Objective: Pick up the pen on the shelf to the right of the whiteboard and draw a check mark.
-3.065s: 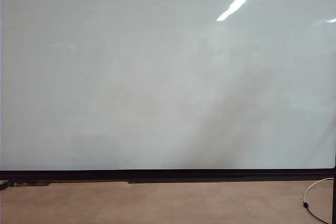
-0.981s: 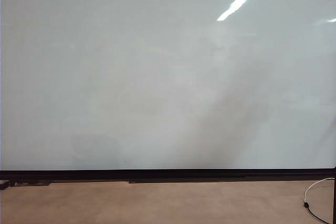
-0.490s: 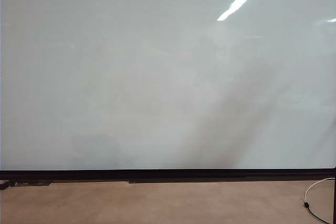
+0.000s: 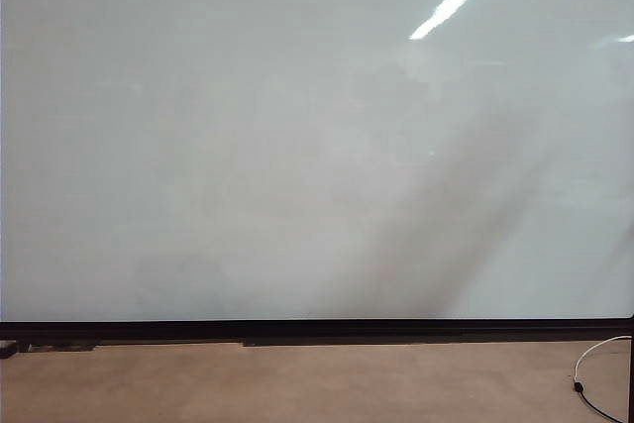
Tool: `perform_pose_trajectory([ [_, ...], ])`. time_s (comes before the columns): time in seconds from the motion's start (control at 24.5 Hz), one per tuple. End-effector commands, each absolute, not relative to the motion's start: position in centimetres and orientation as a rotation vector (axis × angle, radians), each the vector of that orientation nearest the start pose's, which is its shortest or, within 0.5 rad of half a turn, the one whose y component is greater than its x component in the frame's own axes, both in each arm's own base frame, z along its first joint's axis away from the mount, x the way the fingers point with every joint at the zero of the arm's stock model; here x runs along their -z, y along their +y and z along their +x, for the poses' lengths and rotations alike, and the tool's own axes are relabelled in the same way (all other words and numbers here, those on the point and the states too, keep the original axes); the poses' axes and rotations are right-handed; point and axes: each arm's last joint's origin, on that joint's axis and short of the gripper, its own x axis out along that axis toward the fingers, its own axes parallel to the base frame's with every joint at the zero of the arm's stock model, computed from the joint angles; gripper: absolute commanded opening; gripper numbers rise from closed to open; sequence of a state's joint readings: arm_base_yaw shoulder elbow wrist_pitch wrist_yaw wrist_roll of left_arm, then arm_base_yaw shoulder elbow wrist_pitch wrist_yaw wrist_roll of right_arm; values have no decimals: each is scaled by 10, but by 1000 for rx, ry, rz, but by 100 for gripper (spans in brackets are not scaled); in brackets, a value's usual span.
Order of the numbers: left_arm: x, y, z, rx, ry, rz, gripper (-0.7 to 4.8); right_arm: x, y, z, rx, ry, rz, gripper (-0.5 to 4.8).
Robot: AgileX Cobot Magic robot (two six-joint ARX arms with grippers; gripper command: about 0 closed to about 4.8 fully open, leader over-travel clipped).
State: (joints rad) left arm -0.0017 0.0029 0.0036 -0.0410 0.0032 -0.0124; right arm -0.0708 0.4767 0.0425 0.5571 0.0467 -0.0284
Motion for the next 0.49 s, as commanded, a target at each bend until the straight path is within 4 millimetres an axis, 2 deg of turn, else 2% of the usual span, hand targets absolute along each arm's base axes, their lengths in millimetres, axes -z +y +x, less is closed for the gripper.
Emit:
perform_pose_trajectory([
  [0.04,-163,0,97,5,25,-8,-4,-195,-13,133,82,-177,-46,1],
  [0.12,-163,0,97,5,25,-8,-5,-194,-15,135,64,-182,-51,16],
  [0.2,-163,0,97,5,25,-8,-4,-194,-17,137,47,-178,-55,60],
  [0.49,-163,0,97,5,25,-8,-5,-190,-29,143,91,-160,-63,63],
])
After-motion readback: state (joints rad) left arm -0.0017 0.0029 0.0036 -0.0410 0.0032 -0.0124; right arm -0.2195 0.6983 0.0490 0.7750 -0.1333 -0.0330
